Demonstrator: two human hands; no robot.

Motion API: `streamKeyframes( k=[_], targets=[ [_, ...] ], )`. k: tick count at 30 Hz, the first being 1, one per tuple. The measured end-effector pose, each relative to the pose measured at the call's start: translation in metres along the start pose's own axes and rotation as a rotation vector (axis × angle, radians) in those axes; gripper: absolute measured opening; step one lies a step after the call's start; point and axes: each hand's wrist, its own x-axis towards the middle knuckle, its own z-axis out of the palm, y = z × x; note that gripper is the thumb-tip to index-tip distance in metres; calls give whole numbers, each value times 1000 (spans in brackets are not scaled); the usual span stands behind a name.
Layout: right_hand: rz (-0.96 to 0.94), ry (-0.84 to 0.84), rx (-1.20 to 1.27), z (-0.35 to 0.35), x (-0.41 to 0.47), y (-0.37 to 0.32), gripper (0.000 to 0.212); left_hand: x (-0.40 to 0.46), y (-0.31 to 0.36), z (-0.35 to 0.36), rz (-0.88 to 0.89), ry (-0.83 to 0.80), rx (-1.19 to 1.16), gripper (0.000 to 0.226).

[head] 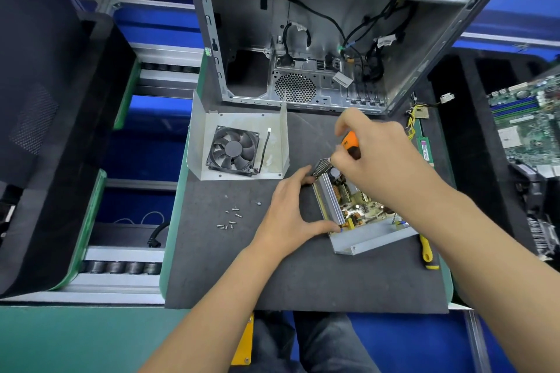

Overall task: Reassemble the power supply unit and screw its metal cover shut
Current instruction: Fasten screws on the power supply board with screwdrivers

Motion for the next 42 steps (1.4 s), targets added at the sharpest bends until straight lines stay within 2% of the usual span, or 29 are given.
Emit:
streamKeyframes(
  k=[3, 8, 13, 18, 21, 24, 26, 30, 35, 39, 42],
  targets=[
    [-1, 10, -32, 0, 1, 0, 14, 0, 1, 0, -2, -2, 0, 118],
    [65, -58, -37, -2, 4, 2, 32, 0, 1, 0, -7, -4, -3, 118],
    [39, -18, 34, 0, -2, 1, 20, 0, 0, 0, 4, -6, -12, 118],
    [59, 39, 83, -1, -8, 8, 18, 0, -3, -2, 2, -10, -46, 117],
    [96, 76, 133, -3, -11, 12, 19, 0, -4, -2, 1, 43, -68, 98],
    [176, 91, 226, -4, -14, 14, 18, 1, -5, -2, 33, 170, -80, 50],
    [219, 103, 300, -5, -15, 15, 18, 1, -3, -2, 29, 254, -119, 35],
    [272, 116, 378, -7, -16, 19, 19, 2, 2, -4, -58, 303, -273, 34],
    [379, 106, 531, -11, -19, 20, 19, 3, 10, -6, -156, 276, -582, 32],
    [416, 108, 602, -13, -21, 22, 19, 5, 15, -9, -186, 281, -715, 28],
    [419, 112, 606, -13, -21, 23, 20, 6, 16, -12, -165, 271, -731, 27]
  ],
)
